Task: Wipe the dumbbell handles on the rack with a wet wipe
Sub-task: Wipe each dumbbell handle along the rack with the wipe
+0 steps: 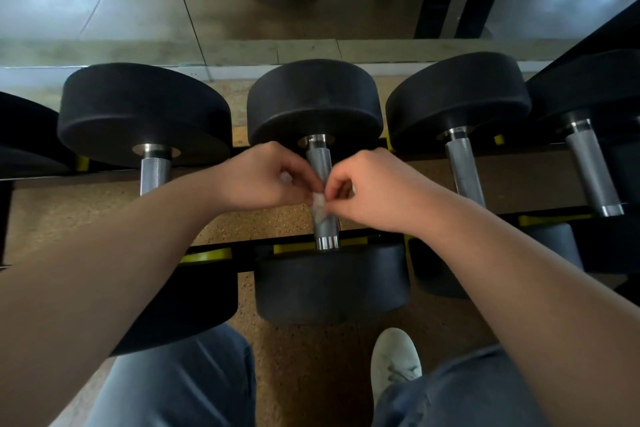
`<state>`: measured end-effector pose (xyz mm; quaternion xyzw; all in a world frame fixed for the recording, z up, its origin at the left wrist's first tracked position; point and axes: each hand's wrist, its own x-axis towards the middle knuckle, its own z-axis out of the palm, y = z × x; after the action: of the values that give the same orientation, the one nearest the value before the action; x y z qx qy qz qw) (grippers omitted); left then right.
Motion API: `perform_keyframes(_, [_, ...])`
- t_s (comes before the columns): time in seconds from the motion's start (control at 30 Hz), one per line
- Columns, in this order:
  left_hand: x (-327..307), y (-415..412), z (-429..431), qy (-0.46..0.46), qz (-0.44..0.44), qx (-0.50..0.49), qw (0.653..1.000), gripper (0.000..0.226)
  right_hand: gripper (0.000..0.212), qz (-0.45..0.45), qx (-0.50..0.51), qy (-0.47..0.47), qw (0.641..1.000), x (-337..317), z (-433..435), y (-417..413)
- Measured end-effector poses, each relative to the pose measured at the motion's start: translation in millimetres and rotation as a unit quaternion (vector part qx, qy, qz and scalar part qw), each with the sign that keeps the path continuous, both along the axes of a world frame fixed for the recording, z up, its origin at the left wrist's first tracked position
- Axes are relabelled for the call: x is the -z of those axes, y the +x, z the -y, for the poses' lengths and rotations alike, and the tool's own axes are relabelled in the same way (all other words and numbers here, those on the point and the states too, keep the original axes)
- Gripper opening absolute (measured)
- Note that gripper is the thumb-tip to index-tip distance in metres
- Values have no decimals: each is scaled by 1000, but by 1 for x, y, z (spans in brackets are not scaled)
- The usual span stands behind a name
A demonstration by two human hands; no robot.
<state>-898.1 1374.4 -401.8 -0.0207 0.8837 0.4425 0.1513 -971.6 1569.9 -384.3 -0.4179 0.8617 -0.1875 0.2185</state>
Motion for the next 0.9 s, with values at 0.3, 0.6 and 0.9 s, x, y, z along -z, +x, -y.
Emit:
perform_keyframes(0.3, [2, -2, 3, -17, 22, 3, 1000, 16, 9, 24, -46, 121, 991, -5, 0, 13])
perform_keyframes(0.6, [9, -7, 7, -68, 50, -17, 996, 15, 12, -17, 148, -125, 981, 18, 15, -1])
perform_keyframes(0.9, [13, -9, 7, -111, 61, 25, 992, 16, 13, 162, 181, 79, 967, 3, 7, 5])
